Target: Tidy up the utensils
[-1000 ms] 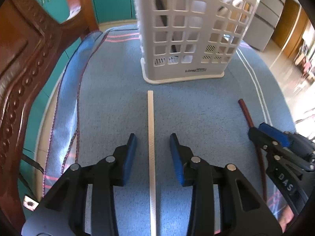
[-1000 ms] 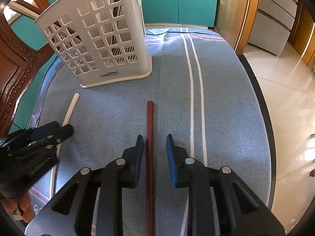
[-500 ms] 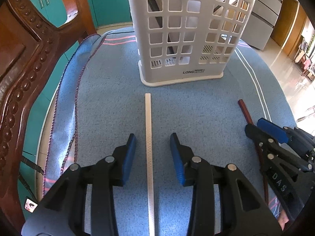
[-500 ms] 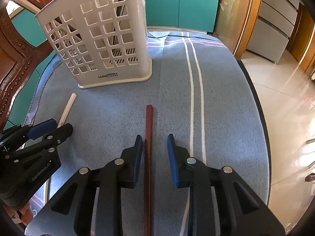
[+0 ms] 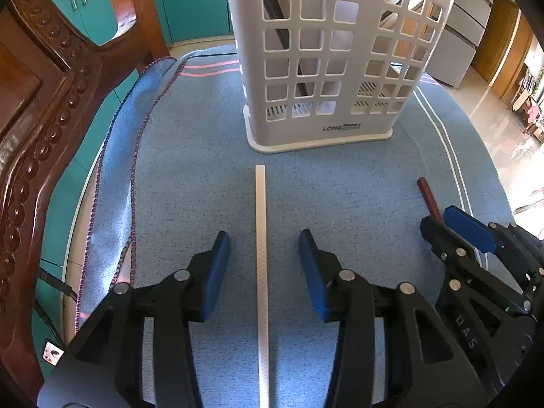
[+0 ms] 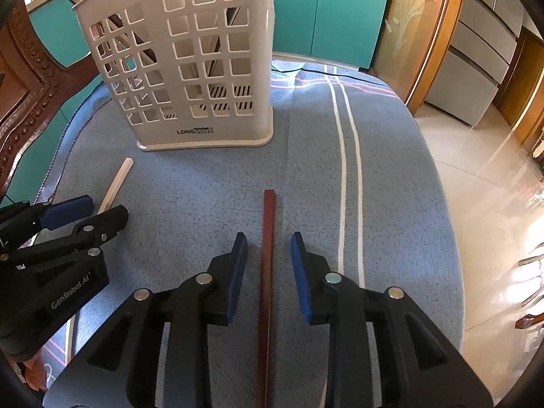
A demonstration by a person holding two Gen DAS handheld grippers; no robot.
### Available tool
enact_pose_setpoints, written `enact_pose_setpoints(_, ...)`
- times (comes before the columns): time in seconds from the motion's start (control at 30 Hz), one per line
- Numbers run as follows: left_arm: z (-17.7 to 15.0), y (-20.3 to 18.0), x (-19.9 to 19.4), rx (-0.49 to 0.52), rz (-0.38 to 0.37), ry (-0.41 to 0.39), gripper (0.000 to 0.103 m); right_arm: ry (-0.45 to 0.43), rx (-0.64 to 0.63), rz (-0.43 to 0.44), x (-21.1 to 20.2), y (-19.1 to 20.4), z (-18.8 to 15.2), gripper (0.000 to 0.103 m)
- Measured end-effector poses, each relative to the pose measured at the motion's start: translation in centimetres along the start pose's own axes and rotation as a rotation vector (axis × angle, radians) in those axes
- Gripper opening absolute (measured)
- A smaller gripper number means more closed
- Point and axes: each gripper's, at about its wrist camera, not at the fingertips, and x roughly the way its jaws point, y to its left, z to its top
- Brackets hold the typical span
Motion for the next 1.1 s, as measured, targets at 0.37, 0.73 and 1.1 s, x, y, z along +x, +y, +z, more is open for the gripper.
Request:
enact_pose_setpoints(0.37, -0.1, 0.4, -0.5, -0.038, -0.036, -0.019, 0.007, 0.011, 0.057, 0.101, -0.5, -0.7, 0.1, 0.007)
enact_pose_setpoints(0.73, -0.3, 2.3, -13.7, -0.029, -0.154, -0.313, 0.007, -0.215, 0.075, 0.290, -12.2, -3.5, 1.1, 0.007)
enact_pose_setpoints(1.1, 4.5, 7.5, -29.0, -0.234, -0.283, -0.855, 0.007, -0.493, 0.124, 0.363, -22.9, -5.6, 6.4, 0.007)
